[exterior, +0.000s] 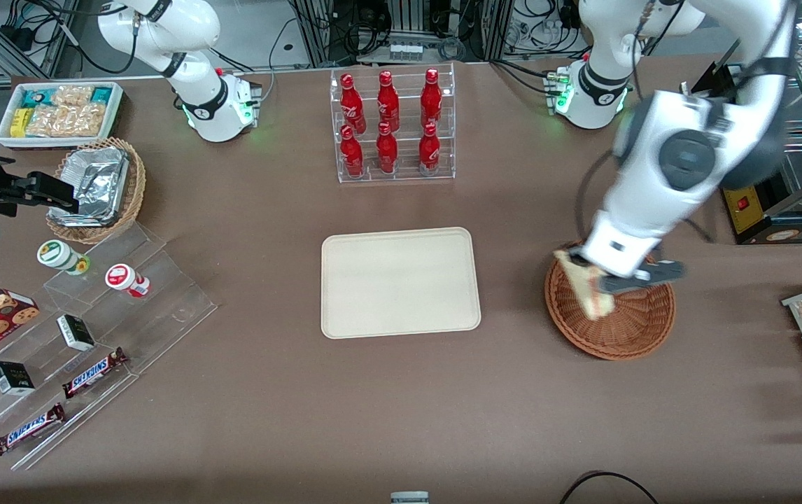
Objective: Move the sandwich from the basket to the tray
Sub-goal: 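Carry the sandwich with the left gripper over the cream tray, then lower the sandwich onto the tray and open the left gripper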
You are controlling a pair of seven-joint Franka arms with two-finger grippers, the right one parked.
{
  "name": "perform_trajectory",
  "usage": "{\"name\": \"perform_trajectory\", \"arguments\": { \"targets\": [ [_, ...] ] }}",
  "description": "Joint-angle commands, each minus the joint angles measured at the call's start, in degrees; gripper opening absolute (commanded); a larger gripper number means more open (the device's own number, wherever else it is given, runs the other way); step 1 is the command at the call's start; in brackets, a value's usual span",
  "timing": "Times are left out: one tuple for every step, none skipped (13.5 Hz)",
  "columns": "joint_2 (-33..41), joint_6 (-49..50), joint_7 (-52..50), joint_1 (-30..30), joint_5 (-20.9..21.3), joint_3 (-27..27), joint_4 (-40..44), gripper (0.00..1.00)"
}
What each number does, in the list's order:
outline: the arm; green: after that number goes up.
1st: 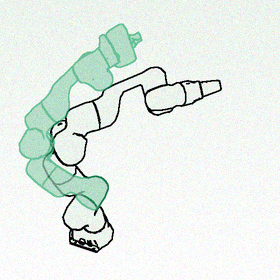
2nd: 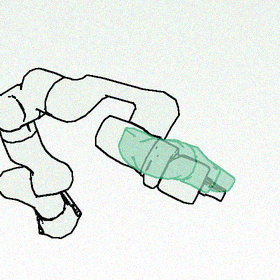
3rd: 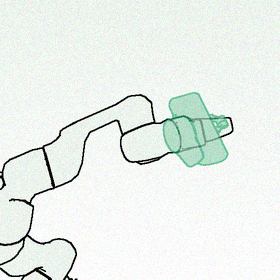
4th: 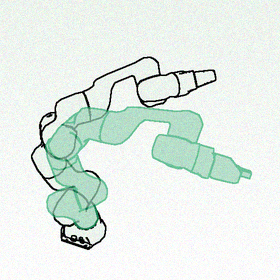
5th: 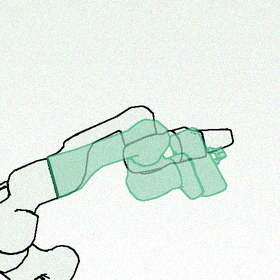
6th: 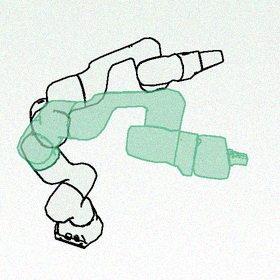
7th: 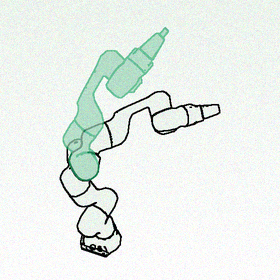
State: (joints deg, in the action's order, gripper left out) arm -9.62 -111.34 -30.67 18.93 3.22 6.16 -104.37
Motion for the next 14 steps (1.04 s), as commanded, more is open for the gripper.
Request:
{"name": "perform_trajectory", "arguments": {
  "targets": [
    [-5.13, -0.89, -0.79, 6.1, -1.54, 0.43, 3.9, 0.0],
    [-7.32, -2.12, -1.41, 8.82, -2.68, 0.44, 5.48, 0.0],
    [-10.22, -2.91, -3.42, 11.37, -2.87, 0.44, 7.32, 0.0],
    [-13.9, -3.62, -6.74, 14.18, -2.35, 0.44, 10.12, 0.0],
    [-17.68, -4.41, -9.3, 16.99, -2.08, 0.35, 13.11, 0.0],
    [-20.85, -5.11, -10.11, 18.24, -2.08, 0.26, 15.58, 0.0],
    [-24.1, -6.69, -11.16, 19.55, -1.99, 0.26, 18.38, 0.0],
    [-26.57, -7.83, -12.91, 21.39, -1.47, 0.0, 20.67, 0.0],
    [-28.16, -8.71, -14.32, 22.28, 0.45, 0.0, 21.48, 0.0],
    [-28.87, -9.51, -15.64, 22.38, 1.95, 0.08, 21.49, 0.0],
    [-29.75, -11.43, -16.61, 23.16, 2.83, 0.08, 21.49, 0.0],
    [-30.54, -13.71, -17.32, 23.95, 3.01, 0.08, 21.49, 0.0],
    [-31.51, -15.12, -17.67, 24.14, 3.02, 0.08, 21.49, 0.0],
    [-32.21, -16.01, -17.76, 24.66, 3.1, 0.08, 21.49, 0.0]
  ]
}}
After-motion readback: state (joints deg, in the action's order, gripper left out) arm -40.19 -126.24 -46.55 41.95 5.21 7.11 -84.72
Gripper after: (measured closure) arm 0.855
